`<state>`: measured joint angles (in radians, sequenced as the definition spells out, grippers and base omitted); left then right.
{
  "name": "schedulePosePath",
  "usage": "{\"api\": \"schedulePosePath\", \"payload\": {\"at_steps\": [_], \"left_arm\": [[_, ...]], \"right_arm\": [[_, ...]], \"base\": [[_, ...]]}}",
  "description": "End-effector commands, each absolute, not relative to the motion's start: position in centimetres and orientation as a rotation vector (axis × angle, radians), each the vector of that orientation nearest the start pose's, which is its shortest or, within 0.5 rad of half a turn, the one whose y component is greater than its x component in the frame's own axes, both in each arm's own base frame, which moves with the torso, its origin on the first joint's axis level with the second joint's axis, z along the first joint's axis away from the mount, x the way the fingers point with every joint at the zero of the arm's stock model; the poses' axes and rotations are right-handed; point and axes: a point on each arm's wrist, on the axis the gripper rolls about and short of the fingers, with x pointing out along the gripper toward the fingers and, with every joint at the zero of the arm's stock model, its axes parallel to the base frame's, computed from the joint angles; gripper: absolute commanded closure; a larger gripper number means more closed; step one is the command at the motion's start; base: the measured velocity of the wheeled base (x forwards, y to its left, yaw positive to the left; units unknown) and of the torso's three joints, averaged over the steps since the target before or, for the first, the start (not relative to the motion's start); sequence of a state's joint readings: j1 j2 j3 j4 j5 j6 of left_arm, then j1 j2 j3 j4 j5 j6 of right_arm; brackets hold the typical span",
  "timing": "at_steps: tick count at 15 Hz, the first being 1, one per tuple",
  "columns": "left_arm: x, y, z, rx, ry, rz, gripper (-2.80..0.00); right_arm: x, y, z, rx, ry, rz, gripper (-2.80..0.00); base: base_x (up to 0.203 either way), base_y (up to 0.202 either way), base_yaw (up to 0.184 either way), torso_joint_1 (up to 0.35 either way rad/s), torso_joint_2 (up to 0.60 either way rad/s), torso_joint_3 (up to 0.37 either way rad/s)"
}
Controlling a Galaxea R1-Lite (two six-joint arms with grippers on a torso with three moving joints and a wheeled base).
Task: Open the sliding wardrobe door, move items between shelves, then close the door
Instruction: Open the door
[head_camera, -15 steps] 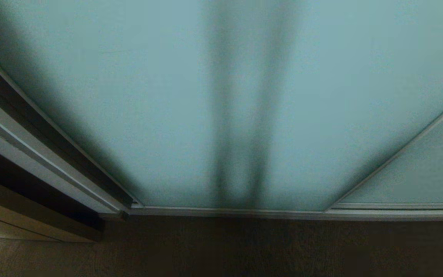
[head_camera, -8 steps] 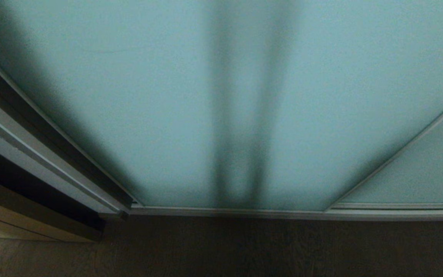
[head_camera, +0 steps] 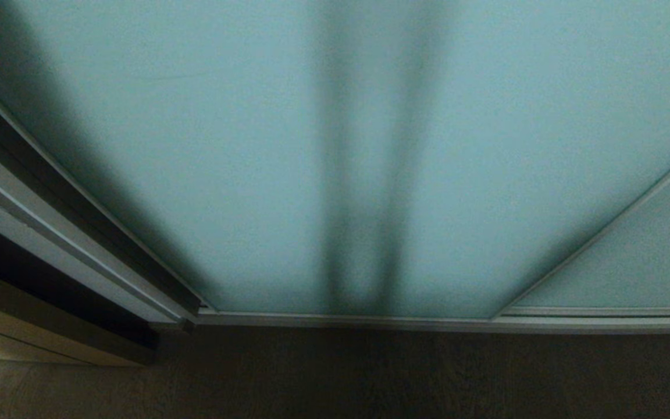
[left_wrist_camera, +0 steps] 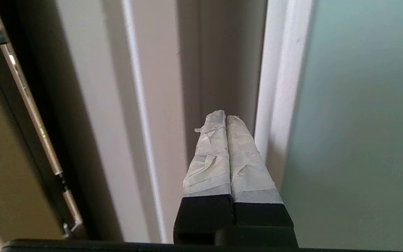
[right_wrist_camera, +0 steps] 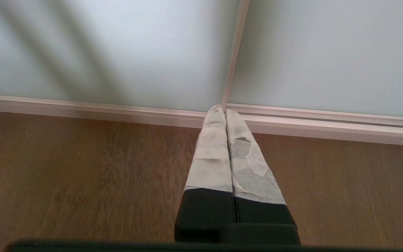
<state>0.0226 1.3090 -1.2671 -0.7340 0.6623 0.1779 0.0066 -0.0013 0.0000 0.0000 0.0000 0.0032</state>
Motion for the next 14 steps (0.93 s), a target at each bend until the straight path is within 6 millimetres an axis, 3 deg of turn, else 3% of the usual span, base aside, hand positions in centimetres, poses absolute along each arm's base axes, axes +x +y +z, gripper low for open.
{"api": "schedulePosePath", "payload": {"at_steps": [1,8,14], "left_arm": [[18.6,1.8,42.7,-0.061,-0.619,0.718,0.0],[21.7,2.7,43.3,-0.035,-0.629,0.72,0.0],[21.1,2.5,43.7,-0.026,-0.666,0.618,0.0]], "right_arm": [[-2.3,0.0,7.5,0.003,-0.003,0.006,0.0],[-2.3,0.0,7.5,0.003,-0.003,0.008,0.0],[-2.3,0.0,7.5,0.003,-0.003,0.008,0.0]], "base": [[0.0,0.0,0.0,0.0,0.0,0.0],[0.0,0.0,0.0,0.0,0.0,0.0],[0.0,0.0,0.0,0.0,0.0,0.0]]}}
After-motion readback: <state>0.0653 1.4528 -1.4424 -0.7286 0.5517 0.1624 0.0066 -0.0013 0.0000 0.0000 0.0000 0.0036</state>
